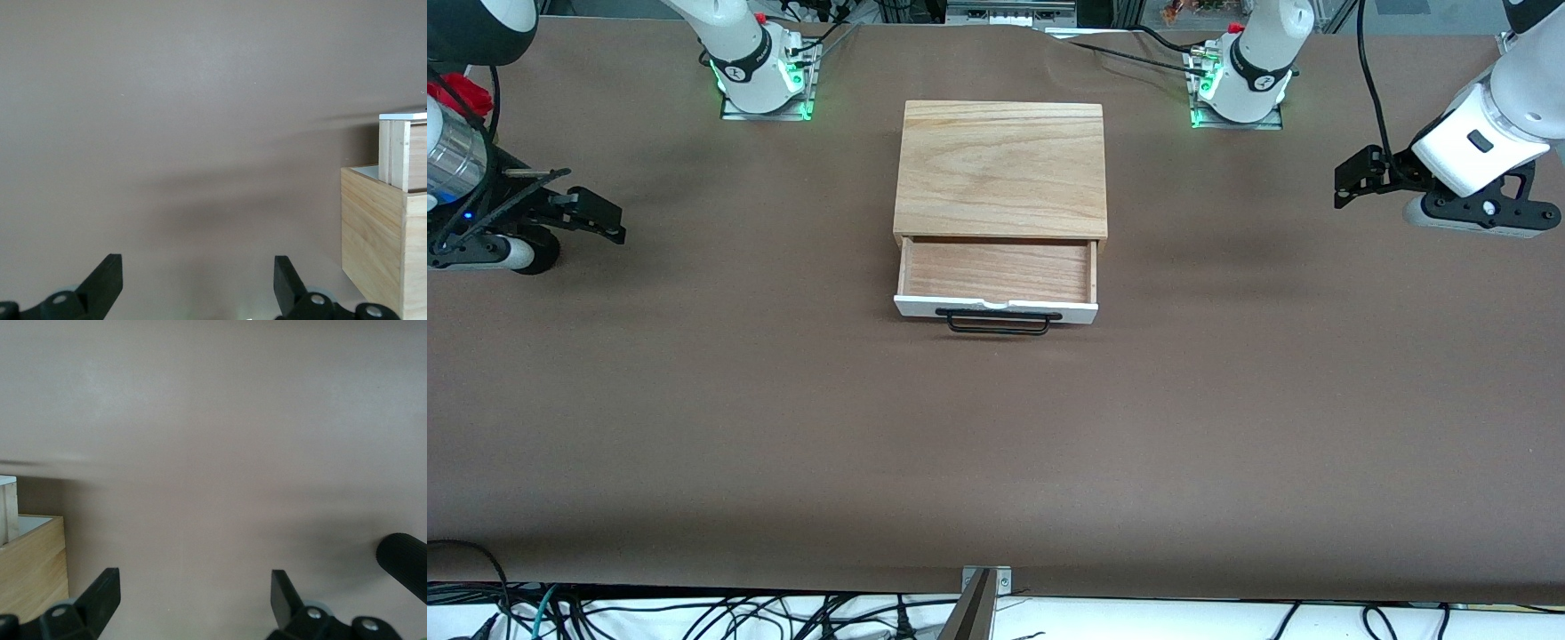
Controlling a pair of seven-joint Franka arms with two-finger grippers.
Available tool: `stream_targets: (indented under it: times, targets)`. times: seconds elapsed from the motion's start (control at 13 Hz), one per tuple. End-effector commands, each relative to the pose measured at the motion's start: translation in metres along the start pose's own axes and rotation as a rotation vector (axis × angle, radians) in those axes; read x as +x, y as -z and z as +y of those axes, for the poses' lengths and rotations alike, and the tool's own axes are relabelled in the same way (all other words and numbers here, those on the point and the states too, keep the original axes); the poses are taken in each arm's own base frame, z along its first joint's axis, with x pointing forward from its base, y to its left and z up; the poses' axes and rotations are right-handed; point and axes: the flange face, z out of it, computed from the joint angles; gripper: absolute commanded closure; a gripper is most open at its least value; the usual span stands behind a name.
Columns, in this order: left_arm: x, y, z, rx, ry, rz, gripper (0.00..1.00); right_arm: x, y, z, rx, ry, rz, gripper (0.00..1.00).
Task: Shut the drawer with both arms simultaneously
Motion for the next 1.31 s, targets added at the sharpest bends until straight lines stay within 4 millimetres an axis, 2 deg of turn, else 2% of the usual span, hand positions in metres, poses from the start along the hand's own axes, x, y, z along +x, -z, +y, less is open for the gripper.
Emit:
stream_targets:
  times: [0.0,0.69,1.23]
  targets:
    - [-0.004,0.007,0.003,-0.014,0.009,0.002,0.0,-0.001,0.002,-0.001,-0.013,-0.009,0.006,0.0]
    - [-0.004,0.007,0.003,-0.017,0.008,0.002,0.0,-0.001,0.001,-0.001,-0.014,0.005,0.001,0.0]
    - [0.002,0.006,0.013,-0.03,-0.023,0.003,0.0,-0.001,0.0,-0.001,-0.014,0.006,0.0,0.0]
